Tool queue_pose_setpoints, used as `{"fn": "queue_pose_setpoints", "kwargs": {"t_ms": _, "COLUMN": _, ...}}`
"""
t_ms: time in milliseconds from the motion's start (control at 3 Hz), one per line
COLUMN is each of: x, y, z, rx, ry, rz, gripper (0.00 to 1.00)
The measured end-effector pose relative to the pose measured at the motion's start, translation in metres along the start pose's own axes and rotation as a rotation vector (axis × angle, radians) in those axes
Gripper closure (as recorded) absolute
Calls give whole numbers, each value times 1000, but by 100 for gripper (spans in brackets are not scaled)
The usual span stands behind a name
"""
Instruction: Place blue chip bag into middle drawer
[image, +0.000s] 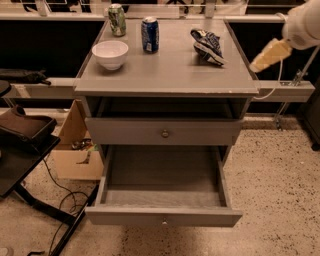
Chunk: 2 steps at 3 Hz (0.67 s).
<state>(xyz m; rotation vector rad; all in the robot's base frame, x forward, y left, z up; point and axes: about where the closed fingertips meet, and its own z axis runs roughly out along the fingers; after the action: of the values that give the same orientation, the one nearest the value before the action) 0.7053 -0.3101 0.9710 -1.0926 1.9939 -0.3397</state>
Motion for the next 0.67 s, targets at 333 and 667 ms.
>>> {"fn": "queue_pose_setpoints", "kwargs": {"t_ms": 333, "x": -3, "y": -7, "z": 11, "rx": 19, "ry": -14, "rz": 20, "gripper": 0}}
{"fn": "queue_pose_setpoints", "kwargs": {"t_ms": 667, "x": -3, "y": -7, "z": 11, "rx": 19, "ry": -14, "rz": 20, "gripper": 0}}
